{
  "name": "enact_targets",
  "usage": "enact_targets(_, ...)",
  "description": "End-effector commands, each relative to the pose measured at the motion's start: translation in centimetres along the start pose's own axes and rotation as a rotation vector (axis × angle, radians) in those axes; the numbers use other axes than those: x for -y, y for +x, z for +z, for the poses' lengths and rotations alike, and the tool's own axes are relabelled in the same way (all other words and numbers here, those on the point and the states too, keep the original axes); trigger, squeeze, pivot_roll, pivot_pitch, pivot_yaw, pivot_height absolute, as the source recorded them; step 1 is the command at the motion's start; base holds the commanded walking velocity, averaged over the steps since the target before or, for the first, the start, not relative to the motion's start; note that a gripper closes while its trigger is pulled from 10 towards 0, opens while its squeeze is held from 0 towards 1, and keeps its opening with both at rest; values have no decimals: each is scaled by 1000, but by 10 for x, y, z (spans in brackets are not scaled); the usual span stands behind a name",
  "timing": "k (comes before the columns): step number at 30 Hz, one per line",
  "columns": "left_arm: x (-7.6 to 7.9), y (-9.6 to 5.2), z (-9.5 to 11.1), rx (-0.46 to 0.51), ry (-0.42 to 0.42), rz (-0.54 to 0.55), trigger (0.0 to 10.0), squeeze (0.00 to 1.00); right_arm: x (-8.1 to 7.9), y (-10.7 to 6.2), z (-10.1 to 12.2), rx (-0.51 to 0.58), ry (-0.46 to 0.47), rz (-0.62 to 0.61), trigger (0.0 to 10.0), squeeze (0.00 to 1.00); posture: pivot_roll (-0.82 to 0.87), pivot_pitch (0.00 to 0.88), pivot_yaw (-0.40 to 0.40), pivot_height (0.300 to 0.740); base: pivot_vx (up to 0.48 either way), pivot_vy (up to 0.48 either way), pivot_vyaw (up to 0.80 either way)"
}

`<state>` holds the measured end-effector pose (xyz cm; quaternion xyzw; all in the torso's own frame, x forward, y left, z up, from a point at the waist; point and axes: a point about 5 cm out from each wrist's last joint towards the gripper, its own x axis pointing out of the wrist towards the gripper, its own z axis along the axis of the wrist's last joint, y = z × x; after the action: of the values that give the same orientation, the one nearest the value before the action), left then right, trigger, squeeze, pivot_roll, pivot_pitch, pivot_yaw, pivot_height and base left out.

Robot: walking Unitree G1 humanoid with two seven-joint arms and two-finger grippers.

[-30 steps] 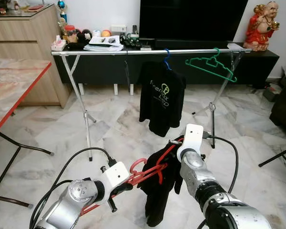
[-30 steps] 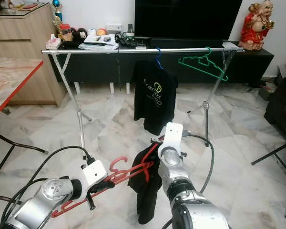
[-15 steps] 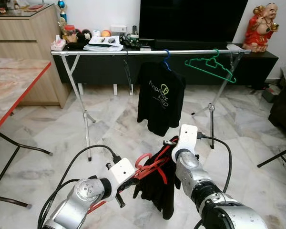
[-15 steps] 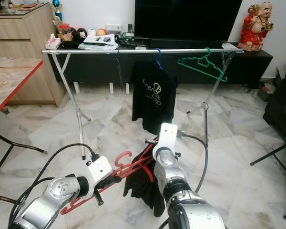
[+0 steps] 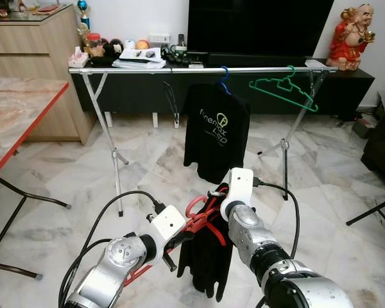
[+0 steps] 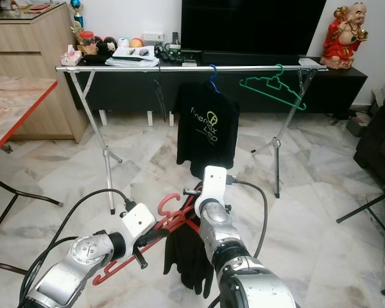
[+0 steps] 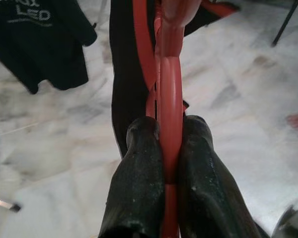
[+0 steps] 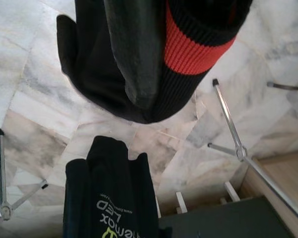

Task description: Hang hanger

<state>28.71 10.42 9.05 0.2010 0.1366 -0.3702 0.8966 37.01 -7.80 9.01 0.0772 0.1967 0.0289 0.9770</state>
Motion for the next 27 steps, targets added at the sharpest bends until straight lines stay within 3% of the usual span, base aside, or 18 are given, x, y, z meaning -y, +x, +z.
enact_targets(1,-1,3,-1,-47,36,16,10000,0,-5,1,21,65,29,-6,10000,0,69,0,-63,740,0,0,0)
enact_targets(4,-2,4,-9,-106,65,45,10000,0,-1,2,25,82,60,-41,10000,0,64,0,-59,740,0,0,0)
enact_targets(9,-7,4,-4,-63,38,78,10000,0,5,2,28,90,74,-67,10000,0,68,0,-60,740,0,0,0)
enact_targets(20,5,4,22,157,-103,-8,10000,0,-12,1,20,66,-29,67,10000,0,69,0,-65,740,0,0,0)
enact_targets(25,8,2,21,161,-118,-58,10000,0,-14,1,19,68,-65,99,10000,0,70,0,-68,740,0,0,0)
enact_targets(27,13,0,14,136,-117,-108,10000,0,-16,0,21,76,-137,158,10000,0,68,0,-69,740,0,0,0)
